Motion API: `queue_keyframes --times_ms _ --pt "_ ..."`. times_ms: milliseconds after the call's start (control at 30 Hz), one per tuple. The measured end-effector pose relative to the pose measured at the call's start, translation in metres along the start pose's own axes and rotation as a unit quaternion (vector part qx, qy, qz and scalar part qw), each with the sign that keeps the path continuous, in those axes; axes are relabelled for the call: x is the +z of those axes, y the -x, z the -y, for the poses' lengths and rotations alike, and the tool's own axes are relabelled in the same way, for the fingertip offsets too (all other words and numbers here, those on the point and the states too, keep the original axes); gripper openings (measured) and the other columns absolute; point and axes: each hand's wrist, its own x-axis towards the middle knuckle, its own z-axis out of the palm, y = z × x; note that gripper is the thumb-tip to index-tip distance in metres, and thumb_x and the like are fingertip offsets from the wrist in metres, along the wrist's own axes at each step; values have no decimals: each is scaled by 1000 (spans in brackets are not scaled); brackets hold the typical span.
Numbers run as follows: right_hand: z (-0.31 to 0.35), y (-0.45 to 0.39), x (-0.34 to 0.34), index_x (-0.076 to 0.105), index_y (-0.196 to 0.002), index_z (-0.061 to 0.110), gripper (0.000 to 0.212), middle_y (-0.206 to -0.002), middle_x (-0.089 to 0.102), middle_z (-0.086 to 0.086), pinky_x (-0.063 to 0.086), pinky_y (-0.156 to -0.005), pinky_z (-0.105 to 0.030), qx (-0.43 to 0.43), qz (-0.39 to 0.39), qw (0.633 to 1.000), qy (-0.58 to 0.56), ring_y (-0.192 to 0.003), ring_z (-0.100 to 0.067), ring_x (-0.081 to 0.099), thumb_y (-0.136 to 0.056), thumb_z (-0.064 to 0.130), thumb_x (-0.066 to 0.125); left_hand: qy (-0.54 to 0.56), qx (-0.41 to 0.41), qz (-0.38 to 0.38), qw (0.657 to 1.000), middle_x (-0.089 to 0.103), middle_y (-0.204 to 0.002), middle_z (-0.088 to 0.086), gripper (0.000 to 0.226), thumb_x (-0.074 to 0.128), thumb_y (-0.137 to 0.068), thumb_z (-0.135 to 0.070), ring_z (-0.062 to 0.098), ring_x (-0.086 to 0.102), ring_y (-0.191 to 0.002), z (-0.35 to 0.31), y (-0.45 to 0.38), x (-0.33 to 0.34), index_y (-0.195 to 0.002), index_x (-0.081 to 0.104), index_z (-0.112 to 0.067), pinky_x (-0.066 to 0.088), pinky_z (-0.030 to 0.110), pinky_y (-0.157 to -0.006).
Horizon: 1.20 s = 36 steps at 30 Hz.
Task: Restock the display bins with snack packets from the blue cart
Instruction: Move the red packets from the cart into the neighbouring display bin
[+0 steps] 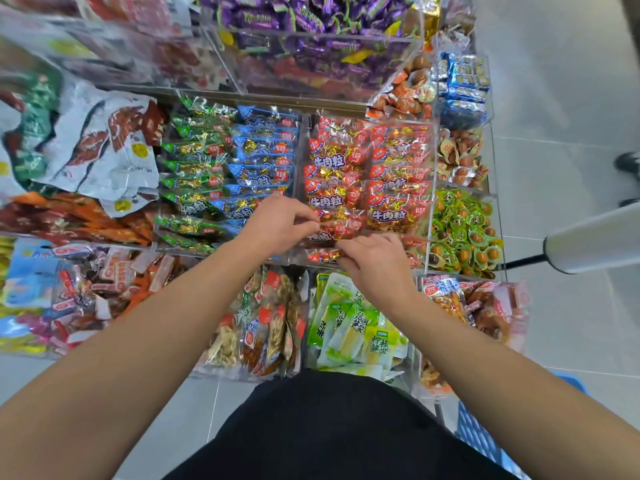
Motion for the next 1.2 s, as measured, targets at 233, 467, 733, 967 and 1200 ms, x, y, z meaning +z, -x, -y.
queue_keyframes --times_ms 233,467,733,967,1200 --pt "18 -13 20 73 -96 27 12 -87 72 6 34 -86 -40 57 45 994 85 -87 -26 55 -92 31 62 -29 19 -26 999 71 -85 -6 23 61 -97 -37 21 50 -91 -5 4 2 -92 76 -20 35 34 -74" --pt "7 -10 6 69 -114 31 34 -103 73 6 34 -91 -39 35 88 996 7 -97 -25 57 -88 49 57 15 9 -73 997 61 -86 -10 18 68 -95 -30 12 46 -82 -12 12 4 -97 78 -15 37 47 -106" --pt "-18 -25 -29 71 -110 19 24 -105 69 1 40 -93 -39 28 -72 994 -79 -99 -26 57 -87 28 67 -2 29 -181 983 71 -92 1 23 71 -85 -34 21 52 -88 -15 60 15 -95 74 -14 33 29 -81" --pt "-4 -48 -26 64 -128 24 35 -122 68 -1 45 -91 -40 -4 88 996 -4 -107 -28 60 -93 29 62 -107 8 -123 987 76 -108 -3 27 67 -93 -37 28 54 -97 -19 72 44 -113 76 -22 31 41 -84" --pt "-12 -34 -26 67 -125 26 34 -120 71 0 53 -87 -38 52 53 994 -77 -105 -26 66 -91 25 67 -131 -33 -159 978 75 -104 -10 22 62 -97 -39 28 48 -96 -10 58 48 -110 76 -28 26 40 -82"
